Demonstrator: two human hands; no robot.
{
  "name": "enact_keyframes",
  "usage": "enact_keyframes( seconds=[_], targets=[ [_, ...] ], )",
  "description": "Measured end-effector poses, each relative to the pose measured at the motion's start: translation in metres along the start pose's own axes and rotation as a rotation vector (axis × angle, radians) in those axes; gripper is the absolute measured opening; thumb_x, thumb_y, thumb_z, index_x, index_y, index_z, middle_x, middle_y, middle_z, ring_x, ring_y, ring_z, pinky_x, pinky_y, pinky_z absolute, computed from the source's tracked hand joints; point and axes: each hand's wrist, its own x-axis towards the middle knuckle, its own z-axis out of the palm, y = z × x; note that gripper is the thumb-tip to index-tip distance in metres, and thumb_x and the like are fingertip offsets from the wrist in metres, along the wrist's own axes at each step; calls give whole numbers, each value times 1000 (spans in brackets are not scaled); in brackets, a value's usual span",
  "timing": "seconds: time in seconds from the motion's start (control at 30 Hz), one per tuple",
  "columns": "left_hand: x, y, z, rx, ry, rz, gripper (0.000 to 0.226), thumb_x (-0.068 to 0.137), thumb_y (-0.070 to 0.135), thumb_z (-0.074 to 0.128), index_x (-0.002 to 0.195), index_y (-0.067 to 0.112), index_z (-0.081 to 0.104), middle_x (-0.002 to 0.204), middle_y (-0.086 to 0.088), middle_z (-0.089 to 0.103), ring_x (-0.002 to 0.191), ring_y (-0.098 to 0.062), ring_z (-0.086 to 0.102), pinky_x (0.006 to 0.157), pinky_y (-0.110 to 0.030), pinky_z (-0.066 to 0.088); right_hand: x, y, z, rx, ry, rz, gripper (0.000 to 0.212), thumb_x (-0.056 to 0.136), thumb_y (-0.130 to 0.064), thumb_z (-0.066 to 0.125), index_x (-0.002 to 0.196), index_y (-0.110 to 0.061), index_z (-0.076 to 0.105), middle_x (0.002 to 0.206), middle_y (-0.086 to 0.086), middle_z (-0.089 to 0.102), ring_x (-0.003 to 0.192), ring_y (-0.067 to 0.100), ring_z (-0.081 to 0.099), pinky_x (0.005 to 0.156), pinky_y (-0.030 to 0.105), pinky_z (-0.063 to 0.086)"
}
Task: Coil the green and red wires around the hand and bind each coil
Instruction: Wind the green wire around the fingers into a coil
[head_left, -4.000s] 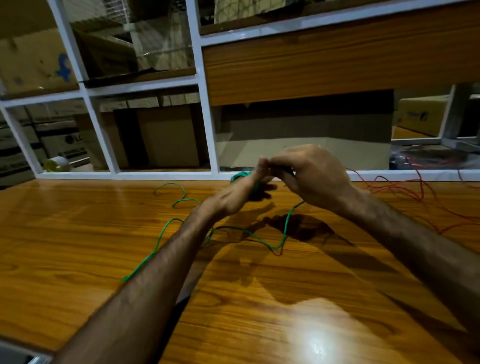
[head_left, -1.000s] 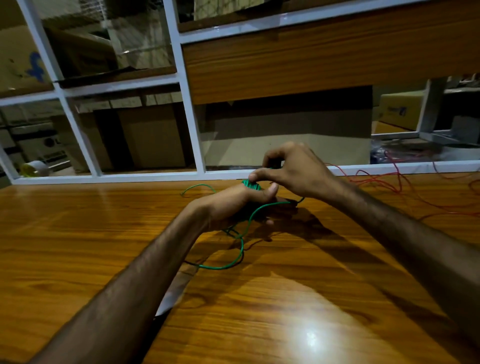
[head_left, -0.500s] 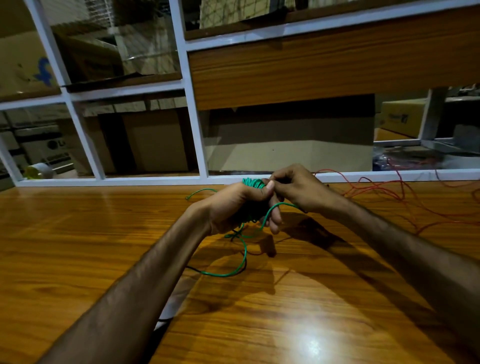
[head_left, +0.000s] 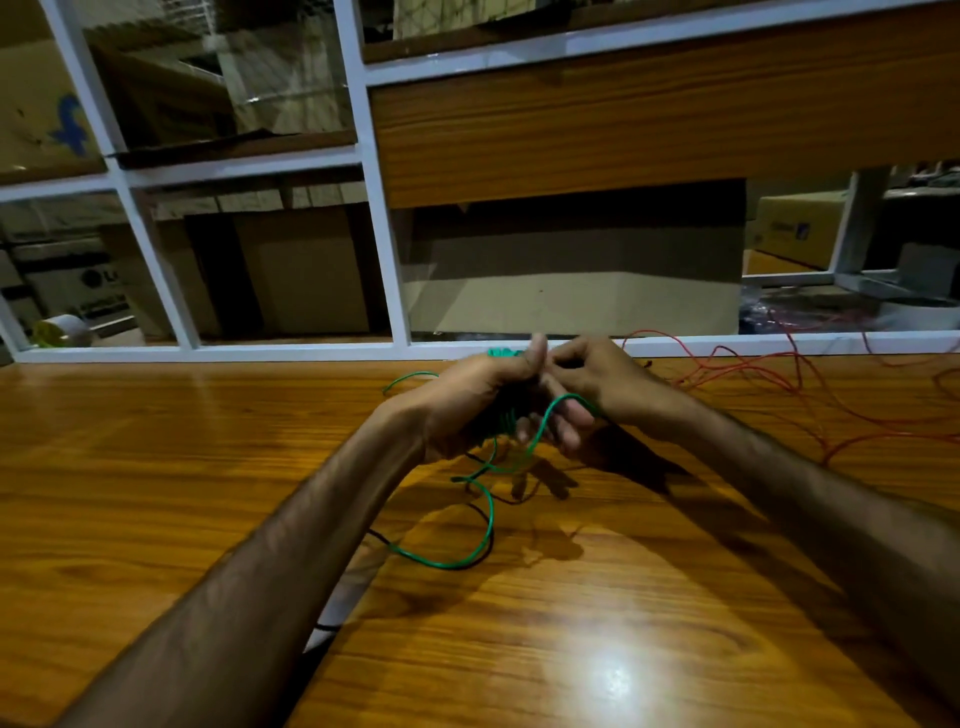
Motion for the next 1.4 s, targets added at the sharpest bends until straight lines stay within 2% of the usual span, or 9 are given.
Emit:
enact_keyframes(
  seconds=[0.1,0.23,0.4,0.57,0.67,0.87,1.07,1.2,1.4],
  targets=[
    [4,-1,-3,-43,129,92,81,112,51,18,91,-9,68,80,-17,73,66,-15,65,61,-20,48,-3,-9,9,85,-31,60,40,105,-23,54,73,-5,70,50,-3,63,40,2,48,42,18,34],
    [9,3,-6,-265,313,271,88,110,55,17,72,3,75,63,-12,63,64,-22,61,68,-27,50,-3,-15,26,90,-17,59,49,106,-33,52,63,-21,72,47,-6,54,39,1,38,45,21,28],
    [14,5,-23,-654,581,448,79,110,56,17,140,-5,56,137,-24,65,131,-35,61,113,-35,49,-11,-24,40,112,-77,72,37,109,-29,47,88,-7,68,56,2,46,38,1,37,41,15,31],
    [10,-12,-39,-110,827,295,106,91,87,15,165,13,26,171,-4,29,158,-19,26,128,-39,18,-16,-40,40,103,-168,138,37,109,-27,48,99,3,68,64,6,45,48,4,51,44,12,41],
    [6,-20,-44,129,848,178,140,54,110,17,166,25,23,160,6,46,140,-6,41,118,-39,32,-9,-43,34,-45,-143,85,34,107,-35,51,91,-14,72,59,-6,50,51,4,45,51,22,37],
    [9,-36,-48,606,907,44,108,88,88,8,168,17,0,176,-2,-7,162,-16,-7,129,-38,-3,-4,-45,22,-114,-214,12,25,104,-34,57,91,-23,75,63,-8,59,62,5,54,59,21,42],
    [4,-34,-51,687,639,-166,124,74,102,8,149,15,55,144,-18,59,130,-31,56,110,-49,44,5,-40,-1,-78,-14,-161,25,105,-25,55,90,-16,73,64,-1,55,60,7,51,60,26,43],
    [6,-25,-39,651,322,-255,118,63,109,19,142,33,64,151,4,60,137,-20,53,118,-51,37,9,-33,-12,-57,98,-235,24,105,-23,55,88,-17,71,69,8,58,61,10,48,57,31,40],
    [8,-17,-24,448,126,-251,36,105,32,62,126,6,73,120,-9,78,110,-27,73,103,-40,57,5,-37,-12,-47,139,-269,23,105,-21,55,93,-11,72,67,0,54,61,7,46,55,25,39]
  ],
)
